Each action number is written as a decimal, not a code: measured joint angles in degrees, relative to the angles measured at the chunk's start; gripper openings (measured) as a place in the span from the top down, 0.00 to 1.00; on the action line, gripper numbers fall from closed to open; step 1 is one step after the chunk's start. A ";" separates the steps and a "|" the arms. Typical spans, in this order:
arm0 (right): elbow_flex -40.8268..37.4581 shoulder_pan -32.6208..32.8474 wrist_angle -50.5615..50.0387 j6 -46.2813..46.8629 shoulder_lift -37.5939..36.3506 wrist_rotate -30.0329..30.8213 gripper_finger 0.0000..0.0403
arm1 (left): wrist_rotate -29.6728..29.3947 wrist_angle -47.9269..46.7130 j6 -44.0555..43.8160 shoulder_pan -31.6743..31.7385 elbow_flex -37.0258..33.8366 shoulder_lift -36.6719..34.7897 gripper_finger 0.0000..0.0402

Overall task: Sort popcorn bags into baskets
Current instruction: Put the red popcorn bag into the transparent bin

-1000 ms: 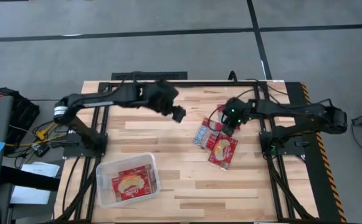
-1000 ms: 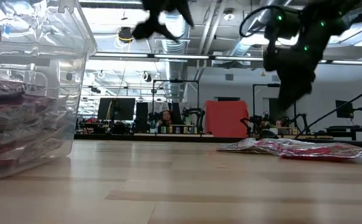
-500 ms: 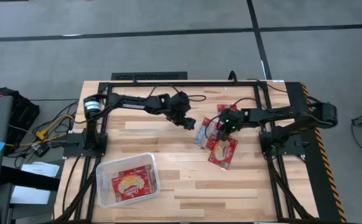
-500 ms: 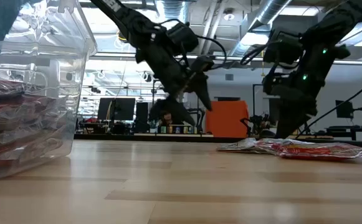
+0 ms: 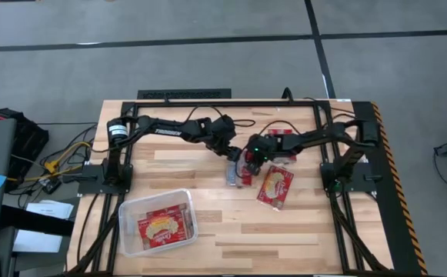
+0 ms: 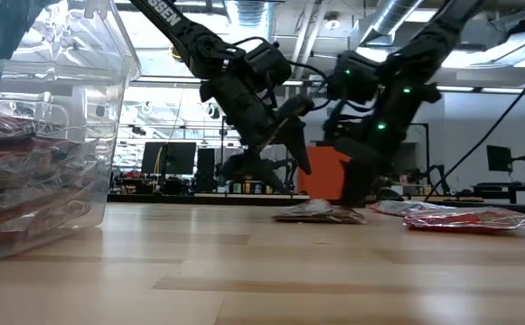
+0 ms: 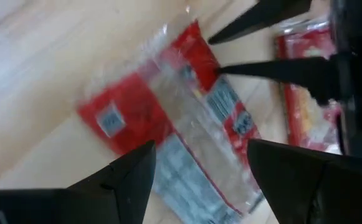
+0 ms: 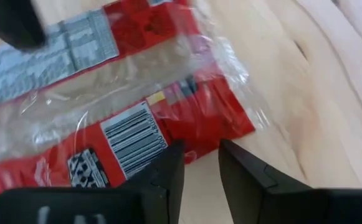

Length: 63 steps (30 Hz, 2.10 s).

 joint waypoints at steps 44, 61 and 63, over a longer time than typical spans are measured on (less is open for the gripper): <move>-5.66 7.98 6.37 17.49 -4.64 -2.56 0.64 | -4.53 -10.83 -1.39 -7.32 0.11 2.43 0.53; -6.35 6.80 25.62 19.12 5.73 -6.57 0.66 | -1.53 2.55 -11.24 -7.28 -4.44 3.04 0.37; -6.35 6.76 25.30 18.29 5.39 -6.77 0.66 | -1.57 2.73 -11.77 -7.30 -4.44 3.12 0.42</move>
